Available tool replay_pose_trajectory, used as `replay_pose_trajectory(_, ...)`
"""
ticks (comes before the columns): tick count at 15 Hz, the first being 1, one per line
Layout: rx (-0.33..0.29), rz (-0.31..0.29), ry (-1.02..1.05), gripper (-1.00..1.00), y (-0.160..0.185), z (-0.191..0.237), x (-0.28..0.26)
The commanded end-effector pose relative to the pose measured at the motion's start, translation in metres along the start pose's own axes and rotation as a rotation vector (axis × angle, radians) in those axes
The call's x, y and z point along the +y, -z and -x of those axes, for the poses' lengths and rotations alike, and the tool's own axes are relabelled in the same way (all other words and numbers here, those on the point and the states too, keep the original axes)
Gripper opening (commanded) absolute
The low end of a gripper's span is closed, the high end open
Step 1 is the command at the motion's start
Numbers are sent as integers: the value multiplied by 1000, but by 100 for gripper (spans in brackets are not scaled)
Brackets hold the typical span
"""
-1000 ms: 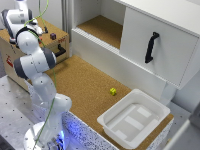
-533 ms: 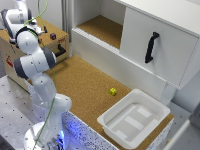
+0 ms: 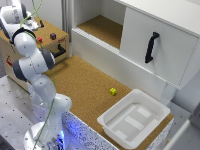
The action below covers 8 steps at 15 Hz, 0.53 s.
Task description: Turn off the green led light
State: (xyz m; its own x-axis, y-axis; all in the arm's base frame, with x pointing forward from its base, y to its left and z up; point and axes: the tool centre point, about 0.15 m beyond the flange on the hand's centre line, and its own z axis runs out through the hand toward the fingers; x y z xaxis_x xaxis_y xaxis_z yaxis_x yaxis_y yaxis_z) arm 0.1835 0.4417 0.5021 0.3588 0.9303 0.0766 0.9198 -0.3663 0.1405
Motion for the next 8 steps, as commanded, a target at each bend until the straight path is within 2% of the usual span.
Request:
replay_pose_trajectory(1,-37,-31,78,100,-19,-22,87)
replay_pose_trajectory(4,26,-59,123,100,-30,-29,135)
replay_pose_trajectory(8,68,-102,194,100,-56,-53,181)
